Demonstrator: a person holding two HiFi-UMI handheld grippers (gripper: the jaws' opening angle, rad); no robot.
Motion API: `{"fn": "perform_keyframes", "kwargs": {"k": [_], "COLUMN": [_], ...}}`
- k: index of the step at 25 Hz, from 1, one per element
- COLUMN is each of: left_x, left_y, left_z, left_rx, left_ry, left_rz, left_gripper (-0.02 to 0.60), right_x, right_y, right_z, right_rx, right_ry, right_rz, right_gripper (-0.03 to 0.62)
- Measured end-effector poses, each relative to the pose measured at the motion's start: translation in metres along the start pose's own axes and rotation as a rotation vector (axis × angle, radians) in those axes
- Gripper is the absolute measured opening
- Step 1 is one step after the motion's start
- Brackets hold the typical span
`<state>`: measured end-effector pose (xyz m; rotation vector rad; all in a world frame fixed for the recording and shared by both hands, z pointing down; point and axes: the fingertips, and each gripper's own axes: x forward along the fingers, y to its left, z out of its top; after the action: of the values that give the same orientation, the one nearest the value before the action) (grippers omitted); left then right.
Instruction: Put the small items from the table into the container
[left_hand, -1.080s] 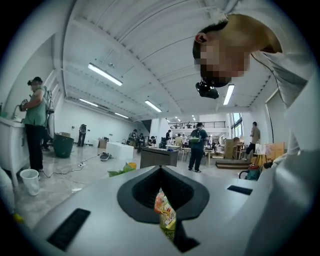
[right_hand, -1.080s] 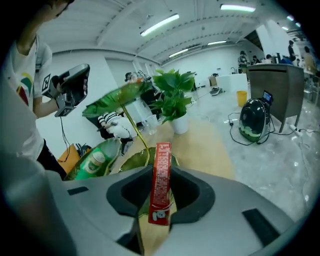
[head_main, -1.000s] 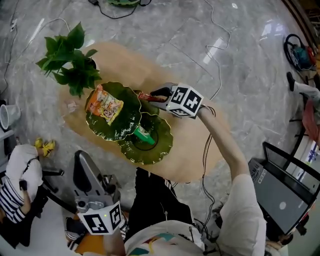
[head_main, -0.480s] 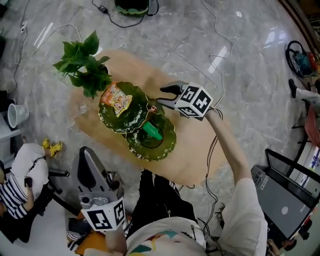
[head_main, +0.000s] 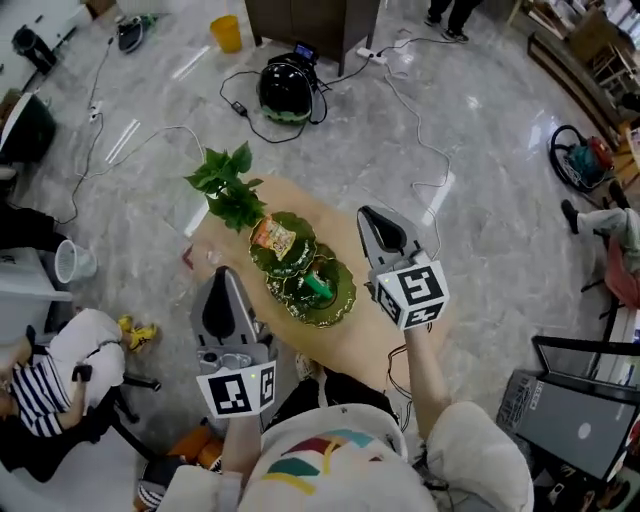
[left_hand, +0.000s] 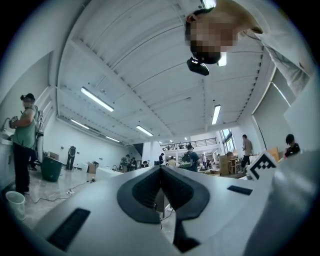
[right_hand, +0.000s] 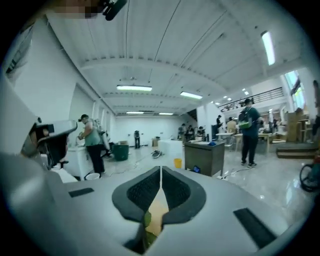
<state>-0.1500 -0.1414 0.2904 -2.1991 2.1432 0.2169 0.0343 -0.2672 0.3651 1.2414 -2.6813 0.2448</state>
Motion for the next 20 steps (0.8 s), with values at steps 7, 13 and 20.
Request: {"fn": "perform_keyframes", "kwargs": {"k": [7,13,20], "left_x": [-0.021,-0.038,-0.044], "left_y": [-0.007,-0.012,-0.011], "left_z": [0.038,0.051,0.060], "left_rx": [0.009,0.004,0.017], "left_ry": [-0.088,-0.112,-0.127], "left_rz": [-0.059,-0.102,-0.120], "left_gripper": [0.008,0.008,0.008], "right_x": [-0.095,-0.119,-0.124], "right_y": [0.095,0.137,0.138], "right_z": [0.055,0.049,0.050], "right_rx": [0.025,-0.068,-0.089], "right_ry": [-0.178,-0.178,-0.175], "right_rz": [-0.077,-0.100,-0.148], "right_gripper": [0.020,0.020,0.020]}}
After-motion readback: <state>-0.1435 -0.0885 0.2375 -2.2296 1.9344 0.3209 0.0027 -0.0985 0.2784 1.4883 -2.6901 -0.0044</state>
